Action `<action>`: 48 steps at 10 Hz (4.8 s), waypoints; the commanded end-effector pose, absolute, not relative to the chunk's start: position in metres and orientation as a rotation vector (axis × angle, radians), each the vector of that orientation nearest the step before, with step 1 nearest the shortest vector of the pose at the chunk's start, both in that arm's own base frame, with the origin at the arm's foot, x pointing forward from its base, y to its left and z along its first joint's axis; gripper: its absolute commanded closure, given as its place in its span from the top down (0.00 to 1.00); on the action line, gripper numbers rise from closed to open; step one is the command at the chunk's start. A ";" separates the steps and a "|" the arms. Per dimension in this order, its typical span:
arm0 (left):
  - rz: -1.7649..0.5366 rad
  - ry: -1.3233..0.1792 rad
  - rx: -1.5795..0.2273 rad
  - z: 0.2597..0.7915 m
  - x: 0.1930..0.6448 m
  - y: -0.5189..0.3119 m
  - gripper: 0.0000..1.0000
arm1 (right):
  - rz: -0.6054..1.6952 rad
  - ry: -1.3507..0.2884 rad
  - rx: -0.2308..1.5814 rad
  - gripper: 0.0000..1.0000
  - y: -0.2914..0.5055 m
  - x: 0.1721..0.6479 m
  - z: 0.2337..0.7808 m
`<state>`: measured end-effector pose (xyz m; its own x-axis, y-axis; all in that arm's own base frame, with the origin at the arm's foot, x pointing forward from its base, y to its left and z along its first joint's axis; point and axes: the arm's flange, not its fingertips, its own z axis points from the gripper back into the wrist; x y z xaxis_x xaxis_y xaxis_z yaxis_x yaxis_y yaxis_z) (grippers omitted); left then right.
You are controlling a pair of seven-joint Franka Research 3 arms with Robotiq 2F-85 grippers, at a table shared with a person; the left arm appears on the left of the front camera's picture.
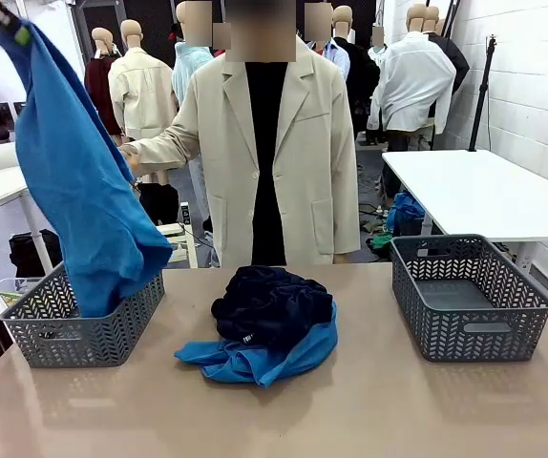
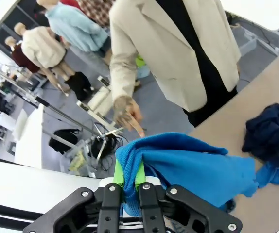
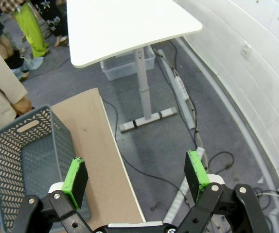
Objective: Sort the tops and bottoms.
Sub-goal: Sort the clothes according to human instructions, then lift clothes from the center of the table with your right hand.
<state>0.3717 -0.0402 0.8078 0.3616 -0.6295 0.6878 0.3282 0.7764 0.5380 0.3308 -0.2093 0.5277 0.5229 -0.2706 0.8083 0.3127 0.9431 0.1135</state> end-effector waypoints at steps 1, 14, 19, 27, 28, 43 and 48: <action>-0.640 -1.050 0.359 0.828 0.373 -0.042 0.00 | -0.358 -0.953 -0.036 1.00 -0.208 0.330 0.526; -0.675 -0.413 -0.089 0.640 0.562 0.036 0.00 | -0.358 -0.953 -0.036 1.00 -0.208 0.330 0.526; -0.644 -0.187 -0.285 0.508 0.582 0.047 0.00 | -0.358 -0.953 -0.036 1.00 -0.208 0.330 0.526; -0.598 -0.327 -0.216 0.467 0.542 0.059 0.40 | -0.358 -0.953 -0.036 1.00 -0.208 0.330 0.526; -0.617 -0.350 -0.222 0.479 0.534 0.056 0.60 | -0.358 -0.953 -0.036 1.00 -0.208 0.330 0.526; -0.554 -0.732 0.005 0.628 0.429 0.102 1.00 | -0.358 -0.953 -0.036 1.00 -0.208 0.330 0.526; -0.452 -0.810 0.075 0.622 0.387 0.150 1.00 | -0.250 -0.995 -0.095 1.00 -0.186 0.334 0.548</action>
